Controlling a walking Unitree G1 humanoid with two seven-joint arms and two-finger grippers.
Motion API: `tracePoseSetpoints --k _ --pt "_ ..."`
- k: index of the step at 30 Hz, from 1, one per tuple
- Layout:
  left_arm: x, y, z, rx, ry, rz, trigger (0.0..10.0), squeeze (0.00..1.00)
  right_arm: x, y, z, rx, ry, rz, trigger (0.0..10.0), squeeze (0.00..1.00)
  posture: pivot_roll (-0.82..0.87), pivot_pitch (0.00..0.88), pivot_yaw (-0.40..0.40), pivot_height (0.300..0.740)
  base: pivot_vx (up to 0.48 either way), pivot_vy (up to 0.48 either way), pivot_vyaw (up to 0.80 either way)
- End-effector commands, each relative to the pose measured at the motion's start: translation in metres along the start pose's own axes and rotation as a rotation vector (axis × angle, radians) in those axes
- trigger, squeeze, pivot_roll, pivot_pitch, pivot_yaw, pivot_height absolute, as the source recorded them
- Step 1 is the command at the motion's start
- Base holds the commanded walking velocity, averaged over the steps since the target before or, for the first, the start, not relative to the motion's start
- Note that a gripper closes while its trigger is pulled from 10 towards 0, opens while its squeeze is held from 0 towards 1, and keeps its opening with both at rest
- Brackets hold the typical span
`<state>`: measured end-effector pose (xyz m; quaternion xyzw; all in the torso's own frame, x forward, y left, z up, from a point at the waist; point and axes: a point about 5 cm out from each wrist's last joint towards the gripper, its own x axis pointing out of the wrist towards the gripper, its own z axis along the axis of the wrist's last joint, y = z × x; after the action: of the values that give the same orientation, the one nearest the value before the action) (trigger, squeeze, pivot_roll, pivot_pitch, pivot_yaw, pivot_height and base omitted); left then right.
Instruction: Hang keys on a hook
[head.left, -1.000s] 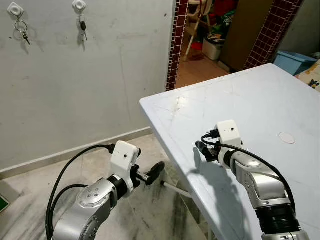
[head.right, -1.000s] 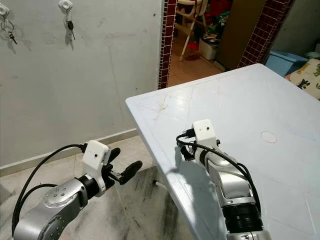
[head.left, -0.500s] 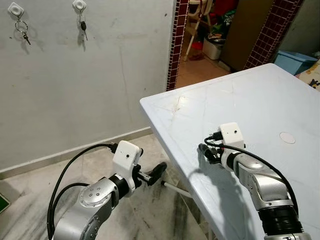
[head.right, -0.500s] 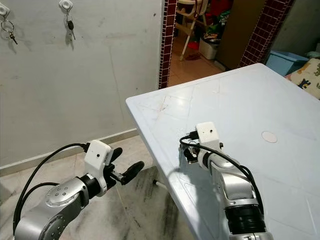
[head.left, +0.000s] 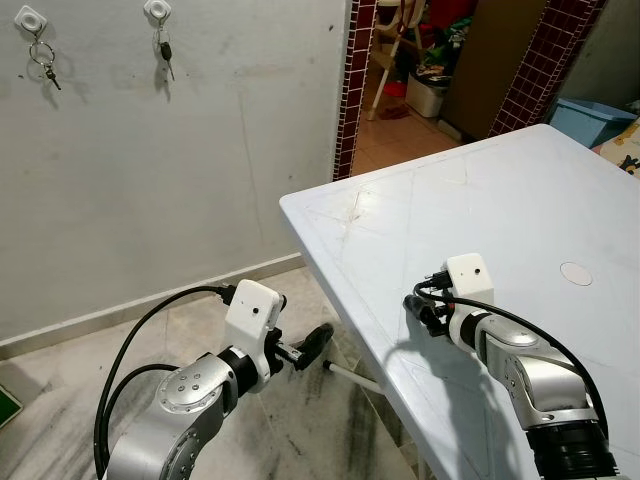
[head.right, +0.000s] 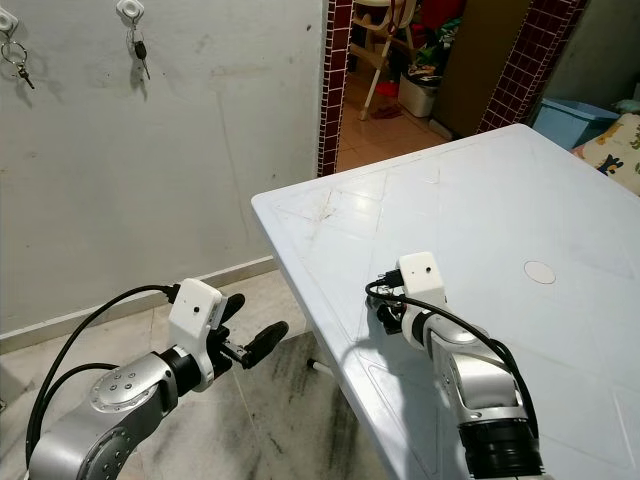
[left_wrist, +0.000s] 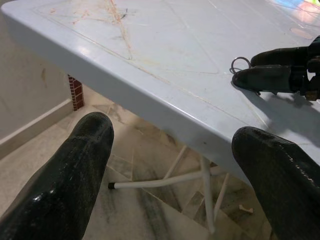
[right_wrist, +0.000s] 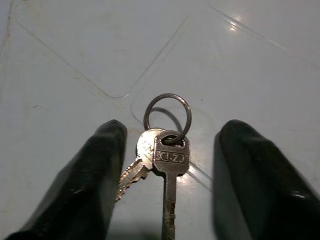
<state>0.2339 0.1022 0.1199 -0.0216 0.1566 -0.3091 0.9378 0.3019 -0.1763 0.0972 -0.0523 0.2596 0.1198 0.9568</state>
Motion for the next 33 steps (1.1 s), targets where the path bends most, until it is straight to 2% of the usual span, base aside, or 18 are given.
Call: tracePoseSetpoints --k 1,15,21,27,33 --pt "0.001 -0.002 0.001 0.014 0.001 -0.015 10.0 0.0 0.0 -0.001 0.0 0.01 -0.006 -0.001 0.0 0.0 0.05 0.049 -0.034 0.74 0.0 0.0 0.0" --pt "0.0 -0.003 -0.001 0.012 -0.001 0.001 10.0 0.0 0.004 0.005 -0.005 0.01 -0.006 0.032 0.0 0.0 0.06 0.04 -0.045 0.74 0.0 0.0 0.0" --pt "0.001 -0.003 0.0 0.012 -0.007 0.005 10.0 0.0 0.006 0.006 -0.001 0.005 -0.021 0.036 0.0 0.0 0.06 0.038 -0.039 0.74 0.0 0.0 0.0" --pt "0.003 0.004 0.005 0.027 -0.018 0.019 10.0 0.0 0.005 0.009 -0.001 0.003 -0.039 0.039 0.0 0.0 0.06 0.032 -0.036 0.74 0.0 0.0 0.0" --pt "0.003 0.003 0.004 0.027 -0.021 0.023 10.0 0.0 0.005 0.007 0.006 -0.003 -0.073 0.031 0.0 0.0 0.06 0.031 -0.037 0.74 0.0 0.0 0.0"
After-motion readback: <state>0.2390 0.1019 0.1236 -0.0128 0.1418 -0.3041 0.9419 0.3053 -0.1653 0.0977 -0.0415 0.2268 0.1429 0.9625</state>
